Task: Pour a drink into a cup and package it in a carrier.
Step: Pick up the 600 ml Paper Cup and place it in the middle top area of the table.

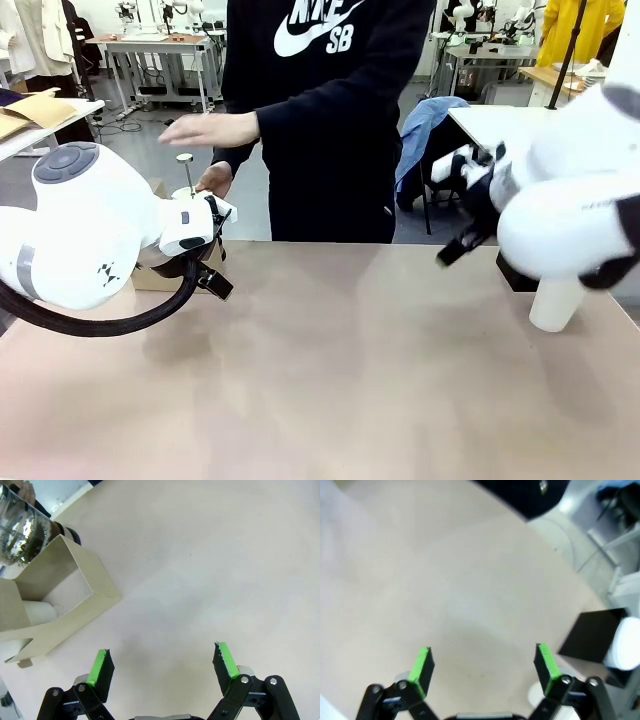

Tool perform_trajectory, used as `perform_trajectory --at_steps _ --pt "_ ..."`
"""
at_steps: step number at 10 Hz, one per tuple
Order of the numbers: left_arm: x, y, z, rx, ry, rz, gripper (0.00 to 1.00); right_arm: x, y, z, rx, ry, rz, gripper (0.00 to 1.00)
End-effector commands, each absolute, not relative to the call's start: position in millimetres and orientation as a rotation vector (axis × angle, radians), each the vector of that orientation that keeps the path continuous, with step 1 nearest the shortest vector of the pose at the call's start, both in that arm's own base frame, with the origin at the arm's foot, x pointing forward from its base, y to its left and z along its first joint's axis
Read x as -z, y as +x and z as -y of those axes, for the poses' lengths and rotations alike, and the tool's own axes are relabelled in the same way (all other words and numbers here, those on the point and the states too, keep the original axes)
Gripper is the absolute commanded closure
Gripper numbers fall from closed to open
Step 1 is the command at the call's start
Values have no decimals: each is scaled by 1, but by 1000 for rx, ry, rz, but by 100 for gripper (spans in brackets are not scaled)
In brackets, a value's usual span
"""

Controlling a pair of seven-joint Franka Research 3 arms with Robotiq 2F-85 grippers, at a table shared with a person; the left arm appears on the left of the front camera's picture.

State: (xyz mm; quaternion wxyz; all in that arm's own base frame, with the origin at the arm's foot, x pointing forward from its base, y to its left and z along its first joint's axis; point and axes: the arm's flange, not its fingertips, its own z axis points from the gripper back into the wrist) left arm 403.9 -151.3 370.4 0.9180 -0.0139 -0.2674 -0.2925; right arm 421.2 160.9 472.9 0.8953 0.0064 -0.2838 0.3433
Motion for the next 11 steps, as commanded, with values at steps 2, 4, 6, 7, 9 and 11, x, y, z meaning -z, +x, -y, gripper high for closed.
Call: perform_trajectory --at_steps 2,4,6,7,9,11 --pt "-370 404 151 602 -29 550 0 -604 427 -91 -849 121 546 0" --pt "-370 404 151 602 -29 550 0 -656 433 -20 -956 241 526 0" --pt "-370 404 151 602 -29 550 0 -663 439 49 -1102 347 549 0" --pt "-370 404 151 602 -29 550 0 -650 442 92 -1201 373 588 0" --pt "-370 404 151 602 -29 550 0 -596 441 166 -1290 512 723 0" --pt "-370 404 151 602 -29 550 0 -544 434 194 -1363 546 857 0"
